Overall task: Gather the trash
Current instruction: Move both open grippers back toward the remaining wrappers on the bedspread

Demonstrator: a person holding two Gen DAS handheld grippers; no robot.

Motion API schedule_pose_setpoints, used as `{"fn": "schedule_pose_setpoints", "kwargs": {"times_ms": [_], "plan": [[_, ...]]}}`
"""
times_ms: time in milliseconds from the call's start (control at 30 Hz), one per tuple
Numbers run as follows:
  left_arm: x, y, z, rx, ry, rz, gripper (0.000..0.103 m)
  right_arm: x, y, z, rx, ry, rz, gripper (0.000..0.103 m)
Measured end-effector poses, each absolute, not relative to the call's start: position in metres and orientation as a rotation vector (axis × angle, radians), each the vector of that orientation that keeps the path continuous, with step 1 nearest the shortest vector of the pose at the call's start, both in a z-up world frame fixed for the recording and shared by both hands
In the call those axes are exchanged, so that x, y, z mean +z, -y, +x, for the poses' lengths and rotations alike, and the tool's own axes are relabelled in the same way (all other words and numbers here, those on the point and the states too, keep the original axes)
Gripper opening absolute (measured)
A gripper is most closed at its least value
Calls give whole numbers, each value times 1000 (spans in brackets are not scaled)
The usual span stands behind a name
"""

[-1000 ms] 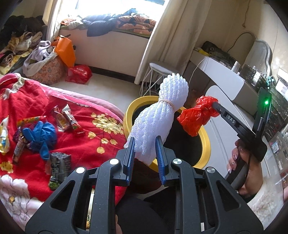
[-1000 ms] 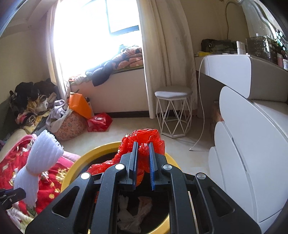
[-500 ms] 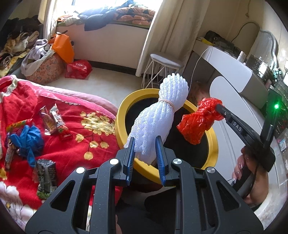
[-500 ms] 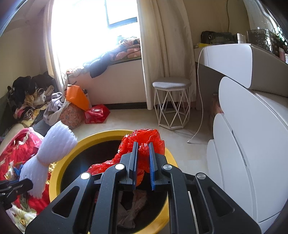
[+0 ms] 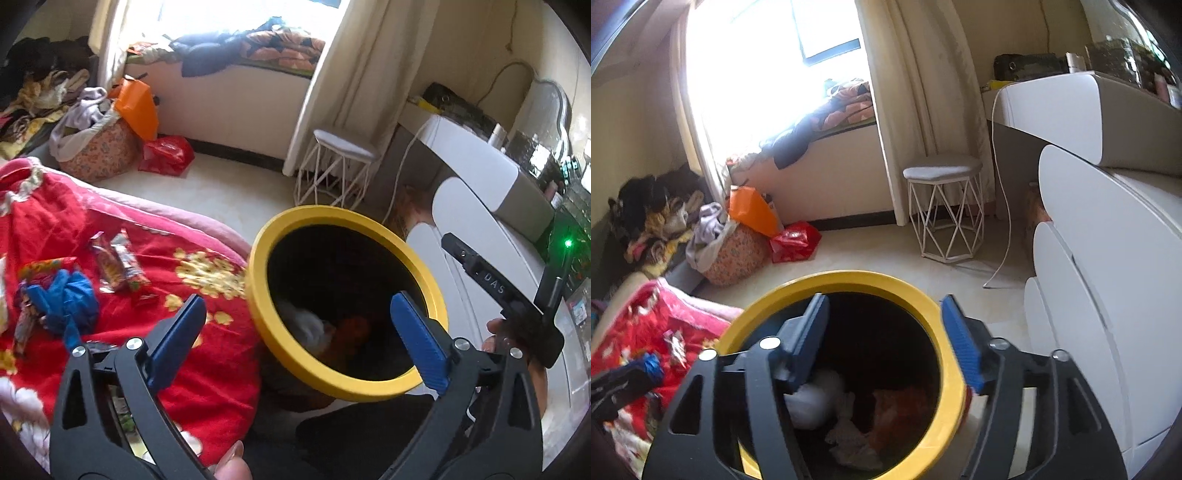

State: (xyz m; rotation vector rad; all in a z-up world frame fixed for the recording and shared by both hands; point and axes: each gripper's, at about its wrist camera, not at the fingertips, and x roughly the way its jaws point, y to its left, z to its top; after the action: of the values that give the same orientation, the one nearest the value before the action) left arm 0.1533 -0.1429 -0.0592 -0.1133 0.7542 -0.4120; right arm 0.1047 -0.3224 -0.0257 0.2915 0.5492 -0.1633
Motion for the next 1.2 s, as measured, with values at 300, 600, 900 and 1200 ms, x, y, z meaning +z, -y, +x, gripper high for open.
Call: {"fn": "schedule_pose_setpoints", "kwargs": {"times_ms": [300,600,900,1200], "plan": [[-44,111,132,-332,-692,-125,92,-5,298,98,-104,-501,310,80],[-27,85,119,-277,-633,-138,92,14,264,96,-19,-492,288,80],[-19,59,111,-232,-598,-168,92,24,240,91,46,-486,255,81],[-13,31,109,-177,-569,-194,92,30,214,87,109,-485,229,81]]}}
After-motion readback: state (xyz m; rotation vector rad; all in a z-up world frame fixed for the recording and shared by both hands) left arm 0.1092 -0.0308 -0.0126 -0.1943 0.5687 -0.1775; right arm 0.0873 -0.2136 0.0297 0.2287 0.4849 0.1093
